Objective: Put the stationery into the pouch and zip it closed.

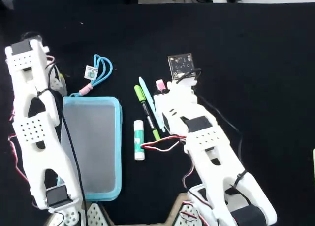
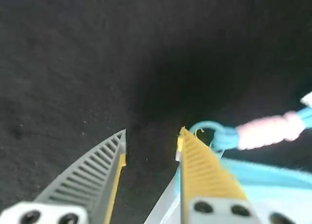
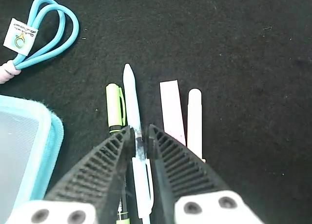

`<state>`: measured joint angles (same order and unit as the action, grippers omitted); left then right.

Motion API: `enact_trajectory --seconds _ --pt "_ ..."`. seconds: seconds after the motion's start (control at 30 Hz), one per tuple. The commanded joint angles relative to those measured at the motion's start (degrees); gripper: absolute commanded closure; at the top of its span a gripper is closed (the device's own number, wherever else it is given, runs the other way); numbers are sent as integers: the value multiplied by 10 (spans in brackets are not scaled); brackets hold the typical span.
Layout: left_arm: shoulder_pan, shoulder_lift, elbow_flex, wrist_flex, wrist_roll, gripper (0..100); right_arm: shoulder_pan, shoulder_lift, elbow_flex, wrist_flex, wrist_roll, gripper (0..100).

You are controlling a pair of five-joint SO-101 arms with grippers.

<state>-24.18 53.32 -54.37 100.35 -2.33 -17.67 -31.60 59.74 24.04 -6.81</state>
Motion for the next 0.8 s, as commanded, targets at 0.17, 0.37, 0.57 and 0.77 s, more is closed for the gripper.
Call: enact_trajectory --seconds 0.17,0.37,0.57,0.77 --pt "46 -212 183 6 -25 826 9 -3 -7 -9 -2 942" --pt "71 -251 187 -22 -21 826 9 -3 -7 -9 -2 942" --pt "69 -181 158 -54 -21 826 9 -3 -7 -9 -2 942" --pt "75 -114 69 -11 -24 826 9 -3 -7 -9 -2 942"
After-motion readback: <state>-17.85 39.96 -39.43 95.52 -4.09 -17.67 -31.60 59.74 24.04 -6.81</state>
